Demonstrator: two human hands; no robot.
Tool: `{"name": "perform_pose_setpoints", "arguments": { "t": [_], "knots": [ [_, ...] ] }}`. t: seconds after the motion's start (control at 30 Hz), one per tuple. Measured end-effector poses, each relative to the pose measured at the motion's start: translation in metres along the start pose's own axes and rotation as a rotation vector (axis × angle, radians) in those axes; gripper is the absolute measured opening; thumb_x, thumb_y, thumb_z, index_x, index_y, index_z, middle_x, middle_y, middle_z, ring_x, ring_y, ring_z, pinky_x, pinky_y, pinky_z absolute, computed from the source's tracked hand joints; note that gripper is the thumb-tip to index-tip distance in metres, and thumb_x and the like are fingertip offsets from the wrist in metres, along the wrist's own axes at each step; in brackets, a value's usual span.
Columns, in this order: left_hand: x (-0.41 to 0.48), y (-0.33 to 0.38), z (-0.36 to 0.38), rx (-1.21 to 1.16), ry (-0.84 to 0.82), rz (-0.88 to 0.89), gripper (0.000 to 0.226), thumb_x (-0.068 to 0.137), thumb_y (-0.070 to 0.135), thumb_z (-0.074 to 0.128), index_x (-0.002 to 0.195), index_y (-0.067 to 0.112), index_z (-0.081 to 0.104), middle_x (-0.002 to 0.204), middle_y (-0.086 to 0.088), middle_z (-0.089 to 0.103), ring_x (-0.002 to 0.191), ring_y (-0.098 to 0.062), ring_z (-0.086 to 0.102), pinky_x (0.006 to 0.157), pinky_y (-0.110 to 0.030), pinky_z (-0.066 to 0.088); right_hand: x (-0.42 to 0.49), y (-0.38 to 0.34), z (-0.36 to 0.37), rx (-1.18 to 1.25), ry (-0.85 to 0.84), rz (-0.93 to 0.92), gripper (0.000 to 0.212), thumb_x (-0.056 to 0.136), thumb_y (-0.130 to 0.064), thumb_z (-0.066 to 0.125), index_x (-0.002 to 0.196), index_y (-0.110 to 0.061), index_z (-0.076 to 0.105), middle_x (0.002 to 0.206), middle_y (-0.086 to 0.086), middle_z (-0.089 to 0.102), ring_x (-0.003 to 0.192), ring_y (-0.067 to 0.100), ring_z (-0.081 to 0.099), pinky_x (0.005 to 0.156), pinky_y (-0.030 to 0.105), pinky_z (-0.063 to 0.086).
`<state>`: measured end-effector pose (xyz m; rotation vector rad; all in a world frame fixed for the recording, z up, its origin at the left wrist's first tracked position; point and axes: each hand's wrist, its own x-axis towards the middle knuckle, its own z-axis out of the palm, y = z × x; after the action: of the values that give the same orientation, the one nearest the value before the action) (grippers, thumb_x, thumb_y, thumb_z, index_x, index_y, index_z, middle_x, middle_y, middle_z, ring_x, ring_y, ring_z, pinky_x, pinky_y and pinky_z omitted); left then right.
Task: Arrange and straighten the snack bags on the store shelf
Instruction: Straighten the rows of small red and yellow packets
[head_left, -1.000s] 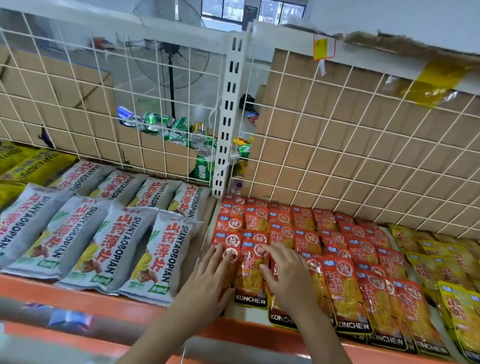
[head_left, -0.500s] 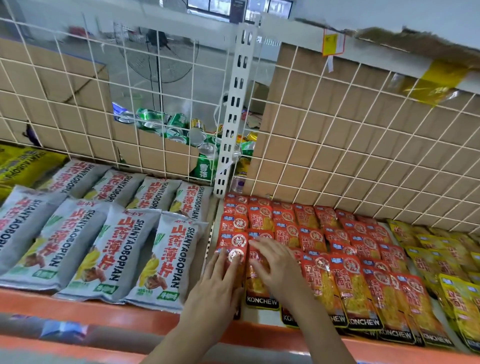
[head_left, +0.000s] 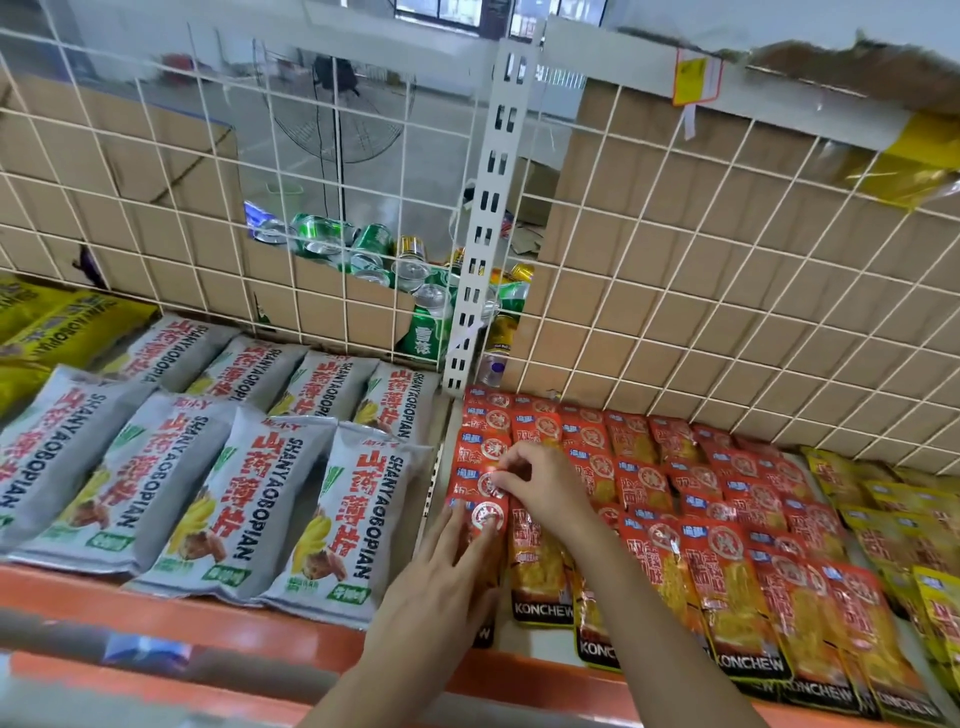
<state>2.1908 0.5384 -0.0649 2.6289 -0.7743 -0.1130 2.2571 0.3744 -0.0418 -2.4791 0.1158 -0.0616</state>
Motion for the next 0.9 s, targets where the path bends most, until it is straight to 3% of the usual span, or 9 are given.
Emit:
{"name": "perform_pose_setpoints", "arguments": {
  "t": [0.2, 0.3, 0.4, 0.53, 0.67, 0.8, 0.9],
  "knots": [
    [0.000, 0.002, -0.003, 0.010, -0.009, 0.011, 0.061, 0.096, 0.050, 0.030, 0.146, 0.038, -0.004, 0.156, 0.006, -0.014, 0.130, 0.001, -0.024, 0.112, -0.019, 0.017, 0.007, 0.001, 0.008, 0.065, 0.037, 0.041, 0.012, 0.082, -0.025, 0.067, 0.081, -0.013, 0.063, 0.083, -0.001, 0.066, 0.078, 0.012, 0.062, 0.072, 0.032, 0.053],
    [0.000, -0.001, 0.004, -0.019, 0.038, 0.007, 0.059, 0.095, 0.051, 0.030, 0.147, 0.038, 0.004, 0.157, 0.005, -0.006, 0.142, -0.006, -0.012, 0.110, -0.020, 0.023, 0.007, 0.003, 0.010, 0.094, 0.055, 0.051, 0.011, 0.084, -0.024, 0.065, 0.079, -0.017, 0.060, 0.082, -0.003, 0.064, 0.078, 0.011, 0.061, 0.072, 0.030, 0.053],
    [0.000, -0.002, 0.005, -0.001, 0.073, 0.007, 0.068, 0.083, 0.062, 0.012, 0.146, 0.038, 0.009, 0.157, 0.005, 0.000, 0.143, -0.009, -0.004, 0.109, -0.020, 0.027, 0.009, 0.004, 0.012, 0.086, 0.072, 0.053, 0.011, 0.086, -0.025, 0.063, 0.078, -0.019, 0.057, 0.081, -0.005, 0.061, 0.078, 0.010, 0.059, 0.070, 0.026, 0.050],
    [-0.001, 0.001, 0.001, -0.021, 0.032, -0.012, 0.059, 0.095, 0.051, 0.028, 0.146, 0.039, 0.000, 0.156, 0.009, -0.009, 0.142, -0.006, -0.013, 0.113, -0.021, 0.016, 0.012, 0.008, 0.016, 0.066, 0.083, 0.033, 0.010, 0.086, -0.025, 0.062, 0.080, -0.018, 0.058, 0.081, -0.006, 0.062, 0.077, 0.009, 0.058, 0.067, 0.022, 0.048],
    [-0.001, 0.000, 0.003, -0.020, 0.069, -0.001, 0.060, 0.092, 0.047, 0.030, 0.146, 0.039, 0.007, 0.157, 0.007, 0.000, 0.142, -0.007, -0.007, 0.112, -0.021, 0.018, 0.013, 0.012, 0.014, 0.124, 0.066, 0.001, 0.016, 0.084, -0.024, 0.065, 0.072, -0.024, 0.053, 0.072, -0.015, 0.055, 0.071, 0.001, 0.054, 0.063, 0.017, 0.041],
    [-0.001, 0.001, 0.001, -0.020, 0.060, -0.015, 0.058, 0.095, 0.045, 0.034, 0.145, 0.039, 0.004, 0.155, 0.011, -0.003, 0.142, -0.006, -0.007, 0.111, -0.020, 0.020, 0.013, 0.012, 0.015, 0.136, 0.060, 0.009, 0.018, 0.084, -0.026, 0.066, 0.071, -0.027, 0.053, 0.075, -0.013, 0.058, 0.076, 0.005, 0.058, 0.068, 0.022, 0.047],
    [-0.001, 0.003, 0.001, -0.012, 0.070, -0.026, 0.059, 0.094, 0.048, 0.034, 0.144, 0.039, 0.004, 0.154, 0.012, -0.003, 0.142, -0.006, -0.005, 0.108, -0.020, 0.028, 0.013, 0.011, 0.013, 0.154, 0.047, 0.012, 0.017, 0.083, -0.024, 0.066, 0.072, -0.025, 0.054, 0.075, -0.012, 0.059, 0.074, 0.003, 0.057, 0.064, 0.018, 0.044]
  ]
}}
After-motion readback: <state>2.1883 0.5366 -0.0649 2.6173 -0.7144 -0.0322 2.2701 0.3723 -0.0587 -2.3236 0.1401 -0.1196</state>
